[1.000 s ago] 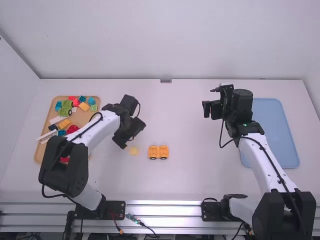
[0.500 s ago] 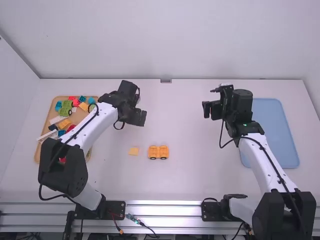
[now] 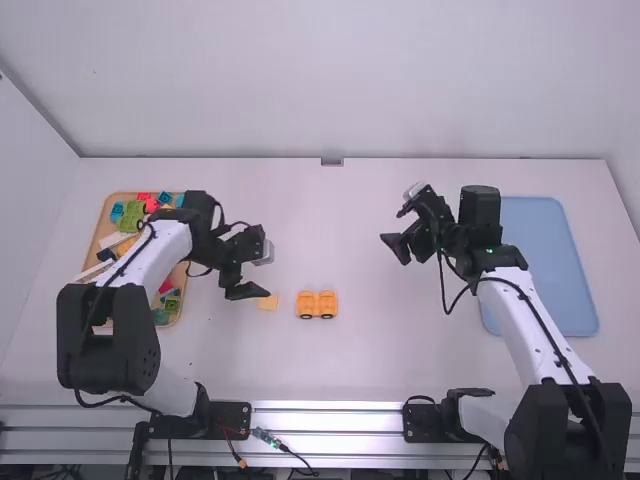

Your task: Assemble lego blocks to make yellow taxi

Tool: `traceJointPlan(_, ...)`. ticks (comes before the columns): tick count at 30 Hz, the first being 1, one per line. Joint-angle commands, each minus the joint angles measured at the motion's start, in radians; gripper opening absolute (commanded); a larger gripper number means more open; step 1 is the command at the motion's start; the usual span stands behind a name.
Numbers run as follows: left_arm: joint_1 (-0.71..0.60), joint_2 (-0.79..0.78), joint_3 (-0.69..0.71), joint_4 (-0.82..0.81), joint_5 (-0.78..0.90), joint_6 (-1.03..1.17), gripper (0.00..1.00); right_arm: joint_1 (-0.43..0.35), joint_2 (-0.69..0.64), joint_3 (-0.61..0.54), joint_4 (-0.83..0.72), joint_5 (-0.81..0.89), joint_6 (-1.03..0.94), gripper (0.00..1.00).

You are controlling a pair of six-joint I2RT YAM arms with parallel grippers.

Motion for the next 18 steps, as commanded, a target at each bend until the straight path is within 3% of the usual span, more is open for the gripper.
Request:
traceJointPlan(1, 0.074, -0.031, -0.053, 0.053, 0.203, 0.233, 0.99, 0.002, 0.001, -0.066, 0.016, -0.234, -0.282, 0.99)
traceJointPlan(8, 0.146, -0.032, -0.157, 0.163, 0.208, 0.214, 0.99, 0.024, 0.004, -0.266, 0.291, -0.228, -0.323, 0.99)
traceJointPlan(14, 0.119, -0.032, -0.206, 0.217, 0.196, 0.219, 0.99, 0.096, 0.010, -0.449, 0.651, -0.280, -0.300, 0.99)
traceJointPlan(18, 0.119, -0.032, -0.264, 0.321, 0.204, 0.208, 0.99, 0.151, 0.085, -0.469, 0.737, -0.255, -0.297, 0.98)
